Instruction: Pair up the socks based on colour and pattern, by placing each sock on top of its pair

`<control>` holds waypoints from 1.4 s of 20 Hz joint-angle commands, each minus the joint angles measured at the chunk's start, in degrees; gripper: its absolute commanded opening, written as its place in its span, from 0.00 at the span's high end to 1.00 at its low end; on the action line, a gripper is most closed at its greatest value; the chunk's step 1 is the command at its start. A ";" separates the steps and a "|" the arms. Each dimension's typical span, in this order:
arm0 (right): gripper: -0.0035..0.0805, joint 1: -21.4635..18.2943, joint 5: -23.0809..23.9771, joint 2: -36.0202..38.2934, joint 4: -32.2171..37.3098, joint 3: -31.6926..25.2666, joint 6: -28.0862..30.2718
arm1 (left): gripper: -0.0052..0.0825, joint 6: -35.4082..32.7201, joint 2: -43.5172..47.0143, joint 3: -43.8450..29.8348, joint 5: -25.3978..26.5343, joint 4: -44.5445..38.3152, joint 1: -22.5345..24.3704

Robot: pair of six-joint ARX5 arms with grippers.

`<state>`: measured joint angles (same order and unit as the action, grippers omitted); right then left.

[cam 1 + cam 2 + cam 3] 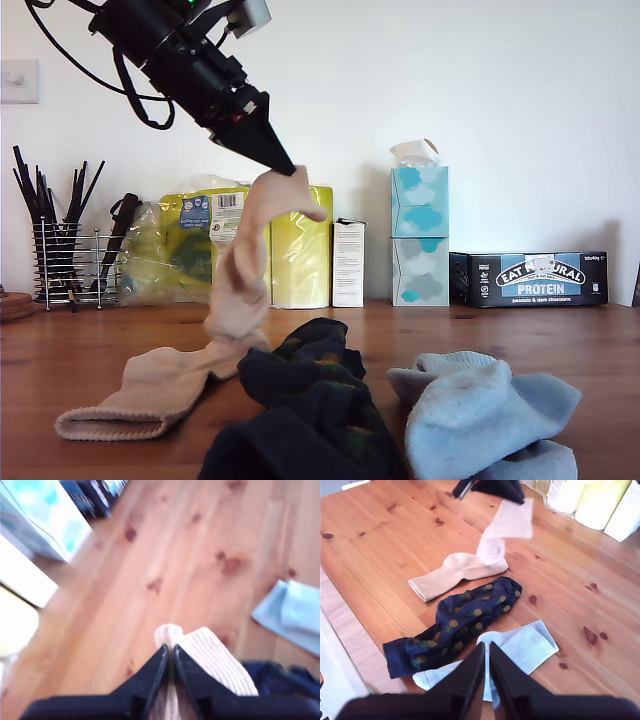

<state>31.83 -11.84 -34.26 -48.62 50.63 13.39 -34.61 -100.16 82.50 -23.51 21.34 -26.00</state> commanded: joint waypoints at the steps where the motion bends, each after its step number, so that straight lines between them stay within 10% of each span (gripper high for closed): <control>1: 0.97 -0.35 -0.24 0.31 -0.04 0.11 0.04 | 0.97 1.99 0.37 -0.52 -0.28 -3.02 0.63; 28: 0.97 -0.35 -0.24 0.31 -0.50 0.11 0.11 | 0.97 13.44 1.01 -13.16 -9.16 2.51 5.09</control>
<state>31.83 -11.86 -34.26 -49.32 50.63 13.39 -21.17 -99.70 72.53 -32.42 24.25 -21.17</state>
